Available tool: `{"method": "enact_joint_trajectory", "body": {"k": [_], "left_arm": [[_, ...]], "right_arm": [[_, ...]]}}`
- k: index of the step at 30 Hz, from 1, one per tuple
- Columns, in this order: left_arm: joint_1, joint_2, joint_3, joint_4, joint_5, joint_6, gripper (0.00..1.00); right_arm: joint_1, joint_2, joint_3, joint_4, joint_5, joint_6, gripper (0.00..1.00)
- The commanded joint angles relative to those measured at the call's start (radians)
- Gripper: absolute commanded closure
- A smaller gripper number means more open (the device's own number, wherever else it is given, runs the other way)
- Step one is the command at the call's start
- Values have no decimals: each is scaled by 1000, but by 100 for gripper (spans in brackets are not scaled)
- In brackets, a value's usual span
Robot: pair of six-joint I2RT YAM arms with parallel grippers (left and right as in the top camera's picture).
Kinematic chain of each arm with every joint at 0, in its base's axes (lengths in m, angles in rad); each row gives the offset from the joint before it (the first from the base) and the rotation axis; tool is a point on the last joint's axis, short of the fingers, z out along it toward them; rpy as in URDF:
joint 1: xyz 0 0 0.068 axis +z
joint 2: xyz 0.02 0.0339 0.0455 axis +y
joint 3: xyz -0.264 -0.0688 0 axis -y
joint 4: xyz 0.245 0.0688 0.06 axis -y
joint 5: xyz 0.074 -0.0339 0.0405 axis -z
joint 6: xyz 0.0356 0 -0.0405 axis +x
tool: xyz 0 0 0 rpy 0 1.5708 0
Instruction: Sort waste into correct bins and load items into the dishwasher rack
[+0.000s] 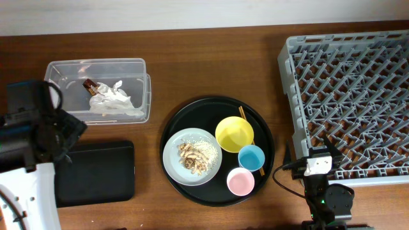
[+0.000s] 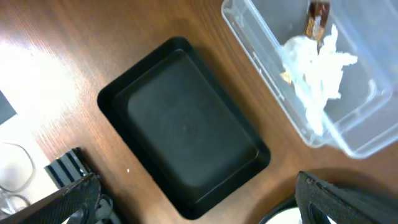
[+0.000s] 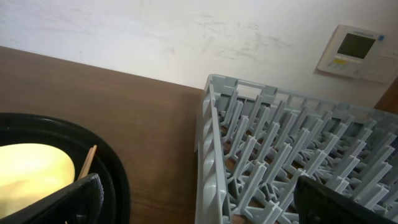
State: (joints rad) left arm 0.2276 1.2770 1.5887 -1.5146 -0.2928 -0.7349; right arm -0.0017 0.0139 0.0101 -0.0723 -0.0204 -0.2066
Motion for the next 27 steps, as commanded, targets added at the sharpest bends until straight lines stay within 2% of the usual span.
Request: {"method": "enact_joint_trajectory", "body": {"k": [1, 27], "left_arm": [[86, -13, -3, -6, 58, -13, 1], [105, -13, -3, -16, 69, -13, 1]], "right_arm": [[-5, -3, -5, -4, -9, 4, 1], [-5, -3, -5, -4, -9, 5, 2]]}}
